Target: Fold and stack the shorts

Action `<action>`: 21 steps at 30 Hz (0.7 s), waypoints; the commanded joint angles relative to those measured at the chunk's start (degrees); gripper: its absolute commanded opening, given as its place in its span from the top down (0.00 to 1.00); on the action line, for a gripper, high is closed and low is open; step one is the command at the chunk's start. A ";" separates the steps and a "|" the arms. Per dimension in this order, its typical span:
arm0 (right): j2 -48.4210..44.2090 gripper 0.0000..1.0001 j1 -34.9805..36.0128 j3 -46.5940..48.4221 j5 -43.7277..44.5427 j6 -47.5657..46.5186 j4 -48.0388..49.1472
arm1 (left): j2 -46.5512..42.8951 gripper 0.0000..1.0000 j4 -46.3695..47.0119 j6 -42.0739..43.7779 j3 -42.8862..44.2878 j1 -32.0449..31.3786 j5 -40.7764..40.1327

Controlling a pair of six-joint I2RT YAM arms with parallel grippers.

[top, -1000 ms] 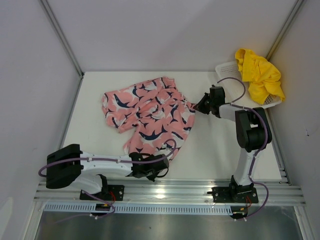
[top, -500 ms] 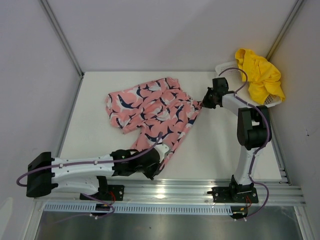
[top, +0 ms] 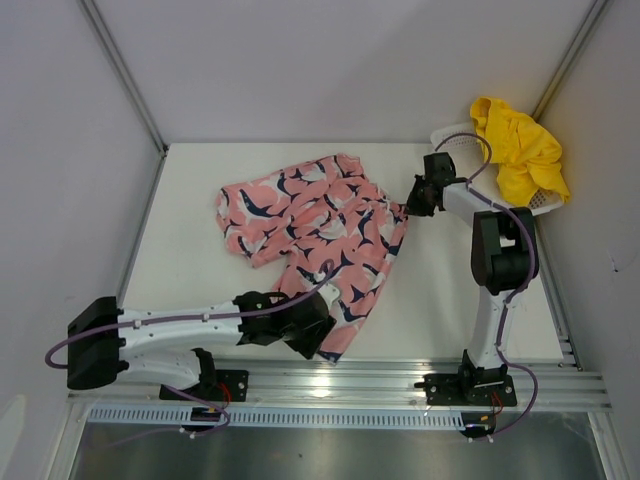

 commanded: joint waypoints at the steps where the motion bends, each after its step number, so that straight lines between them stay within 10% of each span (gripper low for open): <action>1: 0.76 1.00 -0.36 3.03 0.56 -1.26 -1.15 | 2.12 0.32 1.47 4.11 5.80 -4.02 -3.72; 11: 1.82 1.00 -0.62 2.85 -1.29 0.05 -0.18 | 12.76 0.29 1.82 5.26 13.20 -14.48 -9.09; 21: 0.85 1.00 -0.62 1.97 -2.43 0.85 0.52 | 18.22 0.32 3.49 2.18 11.09 -11.15 -11.47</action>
